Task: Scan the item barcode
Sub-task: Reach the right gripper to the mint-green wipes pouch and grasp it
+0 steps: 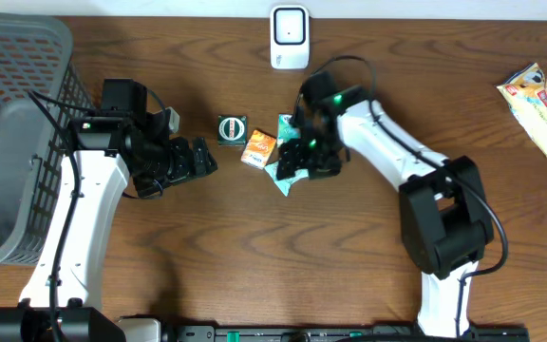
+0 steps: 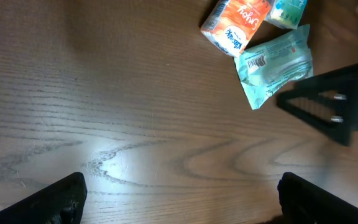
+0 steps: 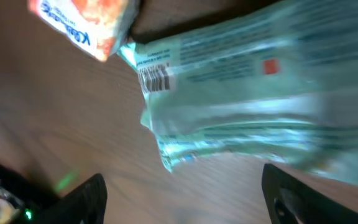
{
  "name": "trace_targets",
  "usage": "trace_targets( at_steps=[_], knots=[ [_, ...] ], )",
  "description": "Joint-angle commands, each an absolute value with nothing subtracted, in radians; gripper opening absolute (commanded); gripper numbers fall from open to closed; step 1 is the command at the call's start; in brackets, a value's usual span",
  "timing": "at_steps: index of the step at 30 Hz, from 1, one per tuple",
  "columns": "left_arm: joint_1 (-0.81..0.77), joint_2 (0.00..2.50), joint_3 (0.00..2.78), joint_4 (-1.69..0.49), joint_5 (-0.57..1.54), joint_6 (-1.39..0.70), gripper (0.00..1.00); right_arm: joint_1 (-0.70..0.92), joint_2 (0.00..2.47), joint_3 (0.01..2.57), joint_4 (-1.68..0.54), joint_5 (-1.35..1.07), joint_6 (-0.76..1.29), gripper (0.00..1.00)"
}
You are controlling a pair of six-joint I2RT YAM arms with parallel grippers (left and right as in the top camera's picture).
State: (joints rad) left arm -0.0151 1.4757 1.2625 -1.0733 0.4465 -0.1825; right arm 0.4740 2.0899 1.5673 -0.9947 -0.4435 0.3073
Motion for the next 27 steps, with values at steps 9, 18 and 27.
trace_targets(
  at_steps=[9,18,27],
  knots=[
    [-0.017,1.483,1.261,-1.076,0.452,-0.169,0.98,0.485,2.093,1.496,-0.959,-0.253,0.459,0.56],
    [-0.017,1.483,1.261,-1.076,0.452,-0.169,0.98,0.372,2.092,1.539,-1.008,-0.208,0.444,0.55],
    [-0.017,1.483,1.261,-1.076,0.452,-0.169,0.98,0.277,2.092,1.578,-1.012,-0.530,0.233,0.57]
  ],
)
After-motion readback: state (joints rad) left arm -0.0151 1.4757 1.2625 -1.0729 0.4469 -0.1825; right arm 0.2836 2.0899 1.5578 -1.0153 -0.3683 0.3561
